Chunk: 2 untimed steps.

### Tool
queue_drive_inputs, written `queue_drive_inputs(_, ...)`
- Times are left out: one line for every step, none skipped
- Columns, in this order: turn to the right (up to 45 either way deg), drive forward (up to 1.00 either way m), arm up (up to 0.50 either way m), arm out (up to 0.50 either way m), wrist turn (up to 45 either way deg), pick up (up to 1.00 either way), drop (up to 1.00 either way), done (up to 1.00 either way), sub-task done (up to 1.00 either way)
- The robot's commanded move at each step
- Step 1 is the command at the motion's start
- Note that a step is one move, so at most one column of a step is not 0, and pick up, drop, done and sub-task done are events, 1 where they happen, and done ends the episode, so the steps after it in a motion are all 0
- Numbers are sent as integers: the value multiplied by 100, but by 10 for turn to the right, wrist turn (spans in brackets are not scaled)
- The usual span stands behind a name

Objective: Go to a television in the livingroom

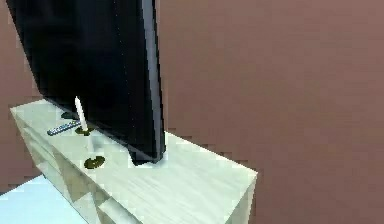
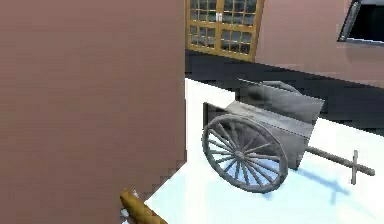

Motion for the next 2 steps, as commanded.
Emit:
queue_drive_inputs(-270, 0, 0, 0, 0, 0, 0, 0, 0)
queue_drive_inputs(0, 0, 0, 0, 0, 0, 0, 100, 0)
